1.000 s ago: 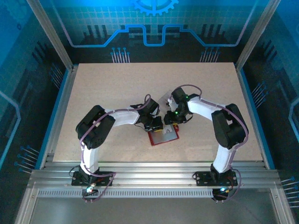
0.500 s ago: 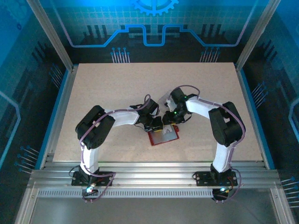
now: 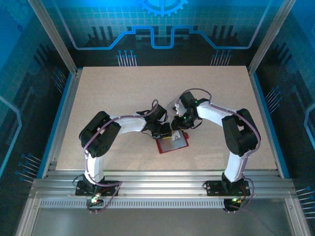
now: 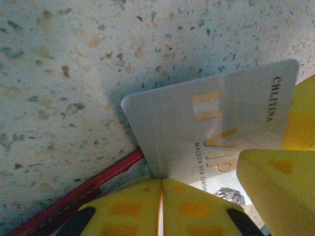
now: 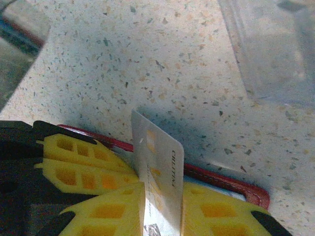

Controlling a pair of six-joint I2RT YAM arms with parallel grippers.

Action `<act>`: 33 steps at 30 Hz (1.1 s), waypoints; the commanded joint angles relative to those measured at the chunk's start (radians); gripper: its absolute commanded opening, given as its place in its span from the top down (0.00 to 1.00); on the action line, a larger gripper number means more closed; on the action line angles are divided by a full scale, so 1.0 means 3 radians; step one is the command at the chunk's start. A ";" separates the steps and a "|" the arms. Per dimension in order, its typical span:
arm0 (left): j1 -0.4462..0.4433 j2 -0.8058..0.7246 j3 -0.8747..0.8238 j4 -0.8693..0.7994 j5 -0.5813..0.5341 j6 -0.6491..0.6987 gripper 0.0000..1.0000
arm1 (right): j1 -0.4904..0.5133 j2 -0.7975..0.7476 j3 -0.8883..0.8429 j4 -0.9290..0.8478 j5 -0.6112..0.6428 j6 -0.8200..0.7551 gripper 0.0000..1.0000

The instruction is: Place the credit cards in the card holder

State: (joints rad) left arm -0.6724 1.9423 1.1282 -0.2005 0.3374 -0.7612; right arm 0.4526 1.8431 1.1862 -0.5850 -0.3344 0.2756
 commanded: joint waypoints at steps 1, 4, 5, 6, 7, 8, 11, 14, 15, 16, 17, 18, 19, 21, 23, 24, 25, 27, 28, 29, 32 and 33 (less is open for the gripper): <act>-0.0002 0.0092 -0.0181 -0.0380 -0.0158 -0.0045 0.88 | 0.0076 0.0035 -0.0054 -0.0005 -0.0116 -0.0010 0.75; 0.0000 0.0072 -0.0176 -0.0387 -0.0158 -0.0042 0.88 | 0.0084 0.0035 -0.0093 0.0031 -0.0149 0.0002 0.76; 0.0001 0.0071 -0.0176 -0.0390 -0.0157 -0.0036 0.88 | 0.0087 0.0034 -0.0101 0.0037 -0.0172 0.0002 0.77; 0.0004 0.0071 -0.0176 -0.0390 -0.0158 -0.0035 0.88 | 0.0087 0.0038 -0.0104 0.0035 -0.0179 0.0003 0.78; 0.0005 0.0071 -0.0172 -0.0390 -0.0156 -0.0035 0.88 | 0.0087 0.0042 -0.0109 0.0034 -0.0182 0.0007 0.80; 0.0007 0.0066 -0.0171 -0.0390 -0.0150 -0.0035 0.88 | 0.0086 0.0038 -0.0108 0.0029 -0.0184 0.0006 0.83; 0.0017 0.0048 -0.0161 -0.0394 -0.0123 -0.0035 0.87 | 0.0082 0.0015 -0.0103 0.0002 -0.0183 -0.0005 0.91; 0.0079 -0.0100 -0.0158 -0.0349 0.0040 -0.0014 0.83 | 0.0056 -0.0021 -0.0074 -0.0040 -0.0182 -0.0014 1.00; 0.0109 -0.0196 -0.0161 -0.0320 0.0112 0.0000 0.80 | 0.0045 -0.0024 -0.0059 -0.0064 -0.0172 -0.0021 1.00; 0.0140 -0.0282 -0.0154 -0.0307 0.0187 0.0015 0.77 | 0.0038 -0.0030 -0.0045 -0.0082 -0.0169 -0.0019 1.00; 0.0178 -0.0385 -0.0143 -0.0307 0.0268 0.0027 0.75 | 0.0035 -0.0035 -0.0037 -0.0093 -0.0173 -0.0020 1.00; 0.0211 -0.0506 -0.0141 -0.0312 0.0335 0.0039 0.73 | 0.0035 -0.0048 -0.0032 -0.0092 -0.0186 -0.0016 1.00; 0.0234 -0.0611 -0.0143 -0.0330 0.0373 0.0053 0.71 | 0.0035 -0.0056 -0.0027 -0.0093 -0.0198 -0.0006 1.00; 0.0255 -0.0852 -0.0144 -0.0454 0.0369 0.0118 0.65 | 0.0035 -0.0098 -0.0022 -0.0095 -0.0210 0.0016 1.00; 0.0252 -0.1028 -0.0189 -0.0599 0.0336 0.0177 0.61 | 0.0046 -0.0161 -0.0033 -0.0085 -0.0210 0.0032 1.00; 0.0253 -0.1105 -0.0235 -0.0666 0.0295 0.0200 0.59 | 0.0055 -0.0190 -0.0037 -0.0090 -0.0202 0.0037 1.00; 0.0247 -0.1162 -0.0282 -0.0735 0.0224 0.0226 0.58 | 0.0061 -0.0218 -0.0040 -0.0095 -0.0186 0.0050 1.00; 0.0197 -0.1257 -0.0365 -0.0960 -0.0022 0.0283 0.57 | 0.0081 -0.0311 -0.0086 -0.0083 -0.0148 0.0080 1.00; 0.0174 -0.1294 -0.0407 -0.1013 -0.0102 0.0292 0.56 | 0.0092 -0.0354 -0.0120 -0.0076 -0.0127 0.0094 1.00; 0.0141 -0.1335 -0.0478 -0.1030 -0.0139 0.0289 0.54 | 0.0101 -0.0400 -0.0165 -0.0073 -0.0097 0.0112 1.00; 0.0043 -0.1391 -0.0594 -0.1058 -0.0259 0.0262 0.50 | 0.0165 -0.0488 -0.0291 -0.0080 -0.0005 0.0166 1.00; 0.0015 -0.1391 -0.0614 -0.1070 -0.0291 0.0252 0.49 | 0.0204 -0.0525 -0.0342 -0.0083 0.0046 0.0182 1.00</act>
State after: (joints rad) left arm -0.6453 1.5322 0.9730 -0.4362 0.3103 -0.7006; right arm 0.4793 1.7187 1.1240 -0.5858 -0.3550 0.3038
